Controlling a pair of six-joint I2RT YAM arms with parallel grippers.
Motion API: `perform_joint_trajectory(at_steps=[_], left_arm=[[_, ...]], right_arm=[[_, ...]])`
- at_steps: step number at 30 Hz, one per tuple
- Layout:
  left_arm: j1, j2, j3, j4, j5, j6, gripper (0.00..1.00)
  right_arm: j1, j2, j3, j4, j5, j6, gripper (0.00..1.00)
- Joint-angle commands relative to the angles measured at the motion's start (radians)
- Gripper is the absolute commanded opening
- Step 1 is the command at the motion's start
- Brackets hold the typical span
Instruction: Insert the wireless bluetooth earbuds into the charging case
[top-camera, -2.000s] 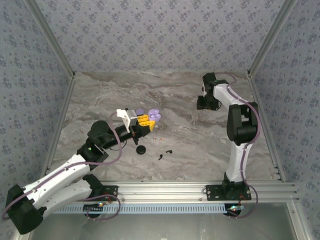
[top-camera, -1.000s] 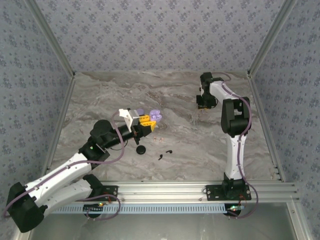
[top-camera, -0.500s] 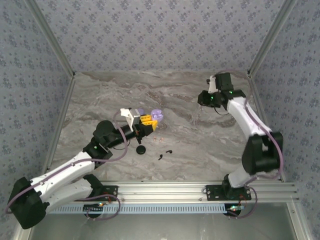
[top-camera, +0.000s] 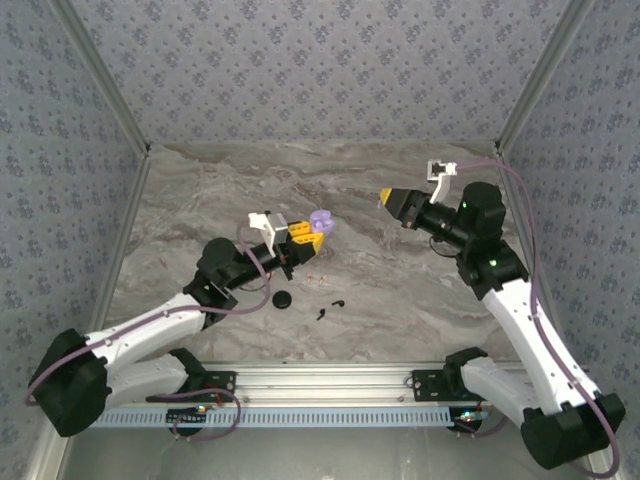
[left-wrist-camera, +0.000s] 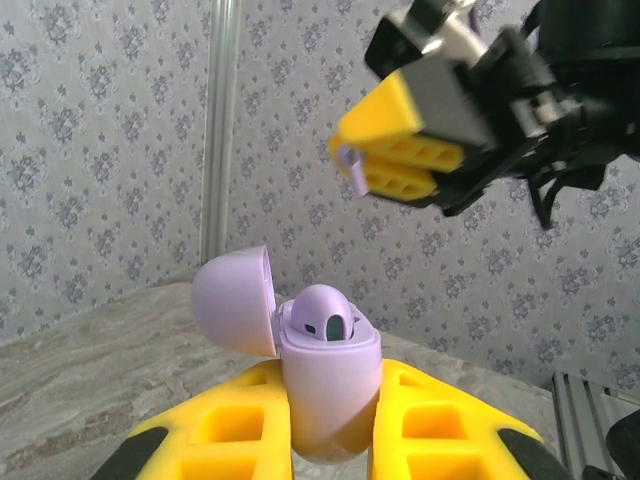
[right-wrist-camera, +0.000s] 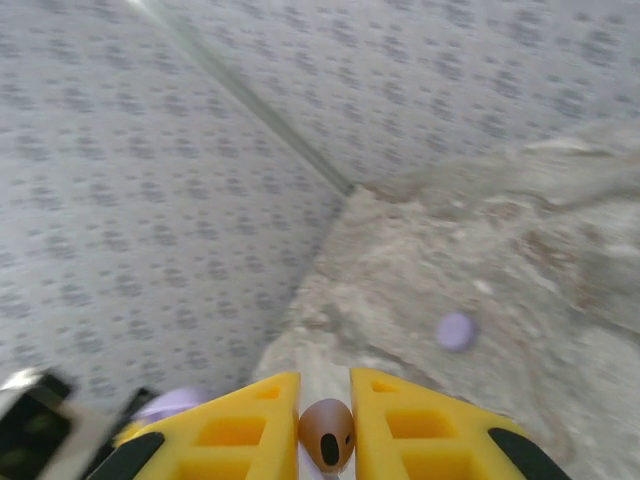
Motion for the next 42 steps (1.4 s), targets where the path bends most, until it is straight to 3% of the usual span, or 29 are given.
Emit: perform_joint_trajectory(at_steps=[1, 10, 42], left_arm=[[0.0, 0.027, 0.019, 0.134, 0.028, 0.013, 0.0], [-0.035, 0.096, 0.062, 0.166, 0.074, -0.001, 0.0], [-0.06, 0.118, 0.102, 0.182, 0.086, 0.0, 0.0]], right_arm=[[0.072, -0.048, -0.007, 0.087, 0.011, 0.046, 0.21], [0.272, -0.04, -0.018, 0.132, 0.16, -0.013, 0.21], [0.324, 0.009, -0.044, 0.1, 0.168, -0.023, 0.22]])
